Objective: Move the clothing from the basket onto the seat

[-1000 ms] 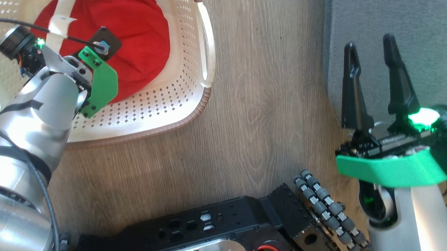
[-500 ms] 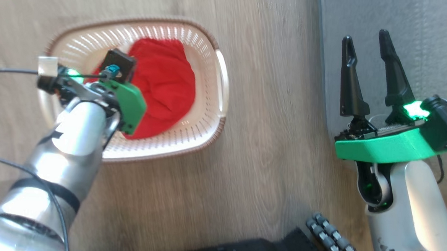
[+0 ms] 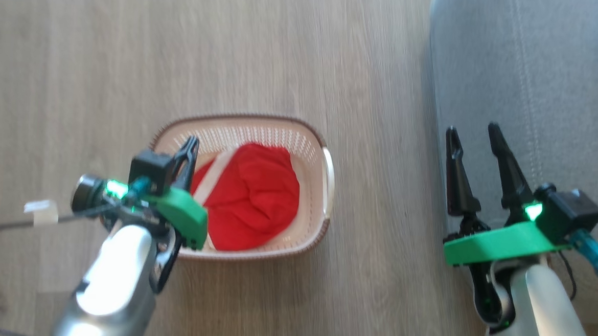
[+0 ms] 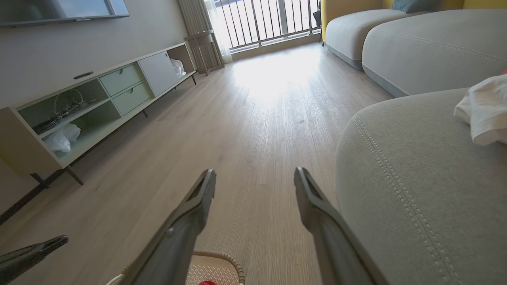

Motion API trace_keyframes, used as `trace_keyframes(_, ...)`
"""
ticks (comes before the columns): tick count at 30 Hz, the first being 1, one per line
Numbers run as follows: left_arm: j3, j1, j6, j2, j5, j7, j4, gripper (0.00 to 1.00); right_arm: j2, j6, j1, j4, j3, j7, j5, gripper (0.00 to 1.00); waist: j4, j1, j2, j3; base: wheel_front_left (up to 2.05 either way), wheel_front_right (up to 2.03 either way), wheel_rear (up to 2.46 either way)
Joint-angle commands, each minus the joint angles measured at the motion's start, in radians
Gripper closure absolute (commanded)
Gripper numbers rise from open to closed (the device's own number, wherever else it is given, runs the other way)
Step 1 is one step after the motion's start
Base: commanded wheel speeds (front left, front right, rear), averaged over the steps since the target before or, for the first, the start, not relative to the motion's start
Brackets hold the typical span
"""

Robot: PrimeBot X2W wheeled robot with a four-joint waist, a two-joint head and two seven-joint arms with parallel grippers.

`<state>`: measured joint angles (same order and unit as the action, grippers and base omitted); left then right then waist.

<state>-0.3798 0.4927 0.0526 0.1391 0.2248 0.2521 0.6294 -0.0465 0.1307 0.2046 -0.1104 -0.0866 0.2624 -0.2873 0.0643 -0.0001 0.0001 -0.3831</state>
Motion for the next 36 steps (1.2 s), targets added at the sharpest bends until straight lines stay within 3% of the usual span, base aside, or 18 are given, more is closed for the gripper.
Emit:
trace_keyframes(1, 0.056, -0.047, 0.015, 0.008, -0.018, 0.01, -0.074, 1.0, -0.004, 0.0, -0.027, 0.022, -0.015, -0.001, -0.006, 0.0, -0.045, 0.0001, -0.0001, 0.11, 0.0, 0.0, 0.0)
trace_keyframes(14, 0.236, -0.369, 0.061, -0.081, -0.101, 0.01, -0.578, 1.0, -0.004, 0.0, -0.139, 0.025, 0.005, -0.001, -0.043, 0.0, -0.069, 0.0001, -0.0001, 0.258, 0.0, 0.0, 0.0)
trace_keyframes(19, 0.243, -0.418, 0.052, -0.087, -0.119, 0.01, -0.644, 1.0, -0.004, 0.0, -0.154, 0.014, 0.014, -0.001, -0.048, 0.0, -0.079, 0.0001, -0.0001, 0.272, 0.0, 0.0, 0.0)
trace_keyframes(20, 0.241, -0.423, 0.05, -0.088, -0.123, 0.01, -0.643, 0.75, -0.004, 0.0, -0.154, 0.01, 0.013, -0.001, -0.047, 0.0, -0.081, 0.0001, -0.0001, 0.274, 0.0, 0.0, 0.0)
trace_keyframes(21, 0.24, -0.424, 0.05, -0.088, -0.126, 0.01, -0.645, 0.27, -0.004, 0.0, -0.153, 0.007, 0.012, -0.001, -0.046, 0.0, -0.082, 0.0001, -0.0001, 0.275, 0.0, 0.0, 0.0)
trace_keyframes(22, 0.237, -0.425, 0.052, -0.088, -0.13, 0.01, -0.645, 0.0, -0.004, 0.0, -0.15, 0.005, 0.011, -0.001, -0.046, 0.0, -0.083, 0.0001, -0.0001, 0.276, 0.0, 0.0, 0.0)
trace_keyframes(31, 0.222, -0.409, 0.062, -0.089, -0.116, 0.01, -0.643, 0.0, -0.004, 0.0, -0.13, 0.004, 0.014, -0.001, -0.041, 0.0, -0.075, 0.0001, -0.0001, 0.246, 0.0, 0.0, 0.0)
trace_keyframes(36, 0.211, -0.386, 0.046, -0.089, -0.124, 0.01, -0.635, 0.0, -0.004, 0.0, -0.121, 0.01, 0.013, -0.001, -0.034, 0.0, -0.063, 0.0001, -0.0001, 0.199, 0.0, 0.0, 0.0)
